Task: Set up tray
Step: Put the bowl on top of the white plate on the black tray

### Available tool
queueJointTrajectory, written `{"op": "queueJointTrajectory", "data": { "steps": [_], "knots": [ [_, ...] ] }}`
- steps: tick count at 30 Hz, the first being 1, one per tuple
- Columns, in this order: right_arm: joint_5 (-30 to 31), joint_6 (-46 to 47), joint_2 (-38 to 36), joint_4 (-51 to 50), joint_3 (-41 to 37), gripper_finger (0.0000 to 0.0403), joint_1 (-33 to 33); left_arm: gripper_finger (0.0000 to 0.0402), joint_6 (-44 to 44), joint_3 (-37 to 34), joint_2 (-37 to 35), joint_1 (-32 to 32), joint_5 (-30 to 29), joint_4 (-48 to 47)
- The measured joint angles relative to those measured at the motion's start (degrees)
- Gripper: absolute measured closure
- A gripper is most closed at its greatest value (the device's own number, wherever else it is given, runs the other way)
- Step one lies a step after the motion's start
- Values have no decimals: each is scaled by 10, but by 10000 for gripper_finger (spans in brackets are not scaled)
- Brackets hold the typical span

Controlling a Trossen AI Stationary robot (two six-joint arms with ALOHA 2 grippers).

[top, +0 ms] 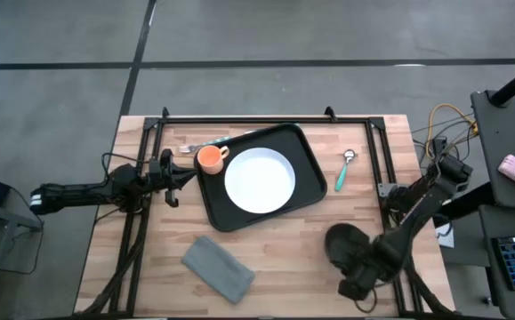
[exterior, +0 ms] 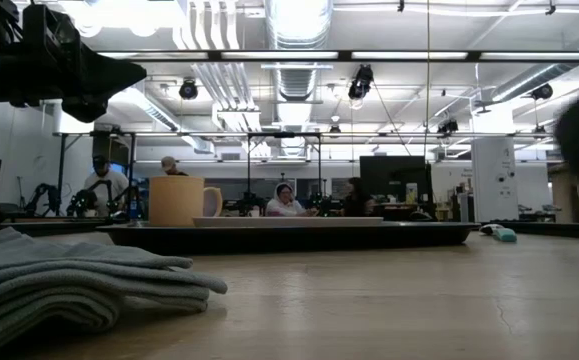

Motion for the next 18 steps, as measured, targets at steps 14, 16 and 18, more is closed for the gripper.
{"op": "queueJointTrajectory", "data": {
  "steps": [14,16,18],
  "knots": [
    [44,-401,0,-20,69,395,-214,396,0,0,0,0,0,0],
    [43,-459,0,12,68,395,-250,396,0,0,0,0,0,0],
    [43,-511,0,43,65,395,-282,396,0,0,0,0,0,0]
  ]
}}
